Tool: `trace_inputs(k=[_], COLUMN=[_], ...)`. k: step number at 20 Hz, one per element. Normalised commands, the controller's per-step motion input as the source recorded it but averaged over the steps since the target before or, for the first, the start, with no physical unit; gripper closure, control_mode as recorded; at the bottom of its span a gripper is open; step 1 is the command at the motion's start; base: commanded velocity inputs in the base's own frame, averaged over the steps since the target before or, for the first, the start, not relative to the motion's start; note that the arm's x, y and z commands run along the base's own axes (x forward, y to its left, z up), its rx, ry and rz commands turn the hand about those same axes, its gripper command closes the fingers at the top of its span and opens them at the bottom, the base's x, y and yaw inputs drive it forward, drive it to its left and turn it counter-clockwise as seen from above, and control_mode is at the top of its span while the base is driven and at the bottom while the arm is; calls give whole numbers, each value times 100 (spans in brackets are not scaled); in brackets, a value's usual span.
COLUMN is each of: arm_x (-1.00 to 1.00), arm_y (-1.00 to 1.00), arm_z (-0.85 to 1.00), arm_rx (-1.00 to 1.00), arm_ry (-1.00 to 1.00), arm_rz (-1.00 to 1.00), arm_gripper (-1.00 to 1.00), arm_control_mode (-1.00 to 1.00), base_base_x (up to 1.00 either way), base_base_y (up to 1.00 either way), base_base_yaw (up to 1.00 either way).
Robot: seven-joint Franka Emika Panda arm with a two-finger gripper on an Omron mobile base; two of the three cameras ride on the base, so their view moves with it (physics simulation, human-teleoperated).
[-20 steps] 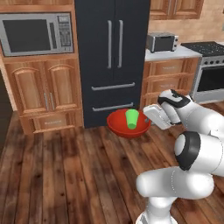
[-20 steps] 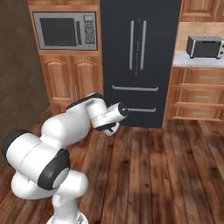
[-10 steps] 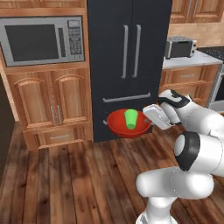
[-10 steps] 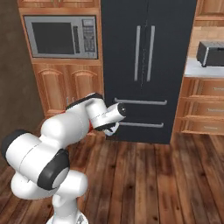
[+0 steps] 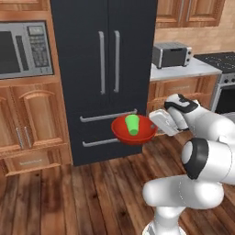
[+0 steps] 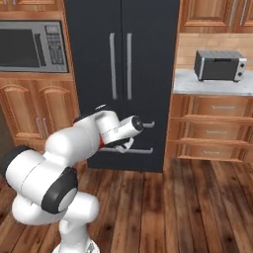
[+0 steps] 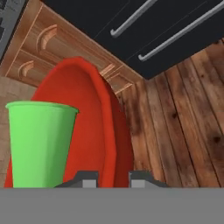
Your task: Place the cup inside the bowl on the dining table and move the bowl to any counter.
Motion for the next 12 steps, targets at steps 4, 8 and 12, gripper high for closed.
trace_inputs(k=[4,8,12], arm_x=[0,0,0], arm_y=[0,0,0], arm_z=[0,0,0], arm_rx=[0,0,0], arm_ry=[0,0,0], arm_rz=[0,0,0], arm_gripper=[100,100,100], arm_control_mode=[100,100,100], base_base_x=[42,4,10], base_base_y=[-95,-84,-71], base_base_yaw=[-7,-8,-13])
